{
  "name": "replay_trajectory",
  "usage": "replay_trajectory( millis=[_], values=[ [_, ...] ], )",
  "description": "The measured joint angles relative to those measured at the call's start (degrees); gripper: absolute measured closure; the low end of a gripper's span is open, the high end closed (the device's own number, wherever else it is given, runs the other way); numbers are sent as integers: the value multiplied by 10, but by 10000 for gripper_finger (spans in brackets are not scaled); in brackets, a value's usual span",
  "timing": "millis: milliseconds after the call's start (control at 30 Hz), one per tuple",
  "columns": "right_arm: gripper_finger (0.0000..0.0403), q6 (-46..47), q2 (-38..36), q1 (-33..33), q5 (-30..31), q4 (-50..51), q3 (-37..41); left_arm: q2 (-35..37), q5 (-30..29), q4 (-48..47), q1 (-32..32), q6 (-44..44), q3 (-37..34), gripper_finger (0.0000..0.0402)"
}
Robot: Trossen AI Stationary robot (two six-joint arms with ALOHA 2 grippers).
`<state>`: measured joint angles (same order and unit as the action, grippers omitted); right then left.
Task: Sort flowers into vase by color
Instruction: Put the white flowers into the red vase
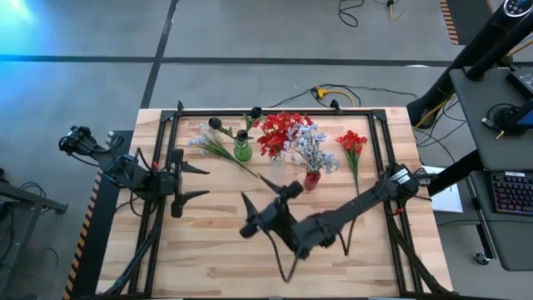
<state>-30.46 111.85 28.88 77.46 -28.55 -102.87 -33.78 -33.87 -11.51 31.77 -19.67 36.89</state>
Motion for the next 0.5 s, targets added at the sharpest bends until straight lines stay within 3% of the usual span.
replay_trajectory(
  millis=[367,500],
  values=[
    [129,40,0,72,-4,53,0,-27,0,-60,0,108,24,174],
    [139,54,0,78,-39,52,0,-42,0,-109,0,175,41,174]
  ],
)
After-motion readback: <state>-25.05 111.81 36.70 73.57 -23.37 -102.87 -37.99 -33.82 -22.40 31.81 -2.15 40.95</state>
